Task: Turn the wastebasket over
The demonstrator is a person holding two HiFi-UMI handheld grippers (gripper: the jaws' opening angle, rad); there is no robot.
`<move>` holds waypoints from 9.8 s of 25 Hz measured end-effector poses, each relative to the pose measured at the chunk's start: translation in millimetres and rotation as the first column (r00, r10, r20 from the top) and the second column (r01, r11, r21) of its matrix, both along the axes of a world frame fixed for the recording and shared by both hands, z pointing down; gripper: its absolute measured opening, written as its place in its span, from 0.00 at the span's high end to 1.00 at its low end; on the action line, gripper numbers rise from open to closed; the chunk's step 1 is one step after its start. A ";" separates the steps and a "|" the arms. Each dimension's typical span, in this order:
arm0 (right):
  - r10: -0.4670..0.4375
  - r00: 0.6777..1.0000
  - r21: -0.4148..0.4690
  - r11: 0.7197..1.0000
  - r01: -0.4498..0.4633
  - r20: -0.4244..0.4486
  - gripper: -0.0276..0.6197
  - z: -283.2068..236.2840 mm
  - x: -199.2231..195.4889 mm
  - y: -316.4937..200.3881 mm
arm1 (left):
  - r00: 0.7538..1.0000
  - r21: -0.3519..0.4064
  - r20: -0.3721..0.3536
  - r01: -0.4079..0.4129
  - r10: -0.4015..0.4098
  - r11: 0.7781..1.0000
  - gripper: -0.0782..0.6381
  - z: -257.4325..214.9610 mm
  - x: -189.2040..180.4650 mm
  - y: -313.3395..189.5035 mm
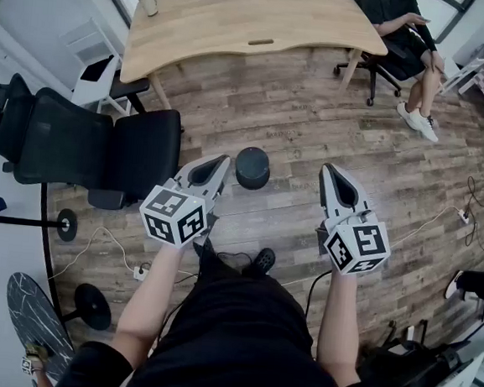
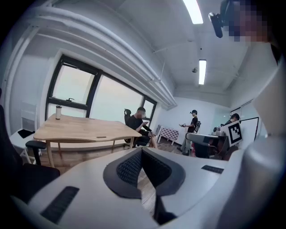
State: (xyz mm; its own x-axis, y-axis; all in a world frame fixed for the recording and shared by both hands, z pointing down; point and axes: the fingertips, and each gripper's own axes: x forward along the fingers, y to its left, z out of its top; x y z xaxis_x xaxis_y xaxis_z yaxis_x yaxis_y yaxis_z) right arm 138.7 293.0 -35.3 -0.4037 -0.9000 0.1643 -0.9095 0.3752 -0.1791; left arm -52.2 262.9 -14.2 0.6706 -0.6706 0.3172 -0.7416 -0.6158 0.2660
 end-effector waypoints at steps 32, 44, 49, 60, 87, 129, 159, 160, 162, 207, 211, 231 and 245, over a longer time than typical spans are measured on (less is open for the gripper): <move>0.020 0.998 -0.062 0.998 -0.016 0.058 0.91 41.1 11.3 36.6 | 1.000 -0.110 0.024 0.001 0.002 0.994 0.87 47.2 8.2 27.8; 0.051 0.999 -0.172 0.984 -0.048 0.011 0.91 63.4 -20.2 -65.0 | 0.997 -0.220 -0.018 -0.080 0.078 0.972 0.87 85.8 -7.0 -82.3; 0.076 0.997 -0.215 0.974 -0.077 -0.013 0.91 74.5 -40.7 -110.1 | 0.993 -0.262 -0.012 -0.115 0.115 0.958 0.87 108.6 -22.4 -129.4; 0.015 1.000 -0.355 0.935 -0.021 -0.020 0.91 132.1 -52.4 -158.4 | 0.988 -0.409 -0.005 -0.142 0.154 0.902 0.87 170.6 -9.9 -153.6; -0.415 0.909 -0.599 0.733 0.321 -0.022 0.91 423.2 -92.7 -243.3 | 0.994 -0.569 0.021 0.100 -0.107 0.816 0.87 408.7 -7.1 -190.2; -0.639 0.769 -0.848 0.399 0.348 0.015 0.46 766.2 -109.6 -214.2 | 0.994 -0.754 0.076 0.007 0.077 0.657 0.41 745.4 -45.0 -174.9; -0.590 0.796 -0.834 0.366 0.414 0.137 0.44 784.0 -117.5 -216.0 | 0.990 -0.810 0.044 -0.044 0.135 0.585 0.40 766.5 -41.7 -170.4; -0.600 0.789 -0.830 0.368 0.418 0.132 0.44 782.2 -118.0 -215.4 | 0.990 -0.806 0.049 -0.037 0.130 0.590 0.40 764.8 -42.5 -168.2; -0.619 0.777 -0.825 0.375 0.424 0.118 0.45 778.2 -119.3 -216.0 | 0.991 -0.799 0.058 -0.027 0.121 0.601 0.41 761.8 -44.1 -165.3; -0.493 0.826 -0.822 0.328 0.465 0.271 0.40 779.0 -99.6 -144.4 | 0.978 -0.808 -0.065 -0.167 0.196 0.565 0.25 767.1 -4.0 -103.2; -0.493 0.822 -0.819 0.321 0.477 0.285 0.40 789.1 -103.5 -140.5 | 0.989 -0.809 -0.074 -0.136 0.130 0.572 0.23 777.0 -5.9 -100.5; -0.439 0.853 -0.842 0.314 0.439 0.282 0.39 844.5 -104.2 -109.3 | 0.999 -0.824 -0.040 -0.032 -0.001 0.566 0.21 830.6 -4.2 -88.0; -0.515 0.825 -0.863 0.280 0.420 0.235 0.39 869.7 -101.7 -93.6 | 0.998 -0.827 0.037 0.053 -0.040 0.560 0.21 854.7 0.7 -82.7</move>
State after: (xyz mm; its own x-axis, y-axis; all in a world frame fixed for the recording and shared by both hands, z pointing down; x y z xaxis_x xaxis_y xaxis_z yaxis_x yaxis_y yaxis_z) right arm 37.1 199.4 834.4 -0.6491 0.0891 0.7555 -0.6600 0.4280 -0.6175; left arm -51.5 180.1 840.5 0.6378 -0.1401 0.7573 -0.7700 -0.0947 0.6310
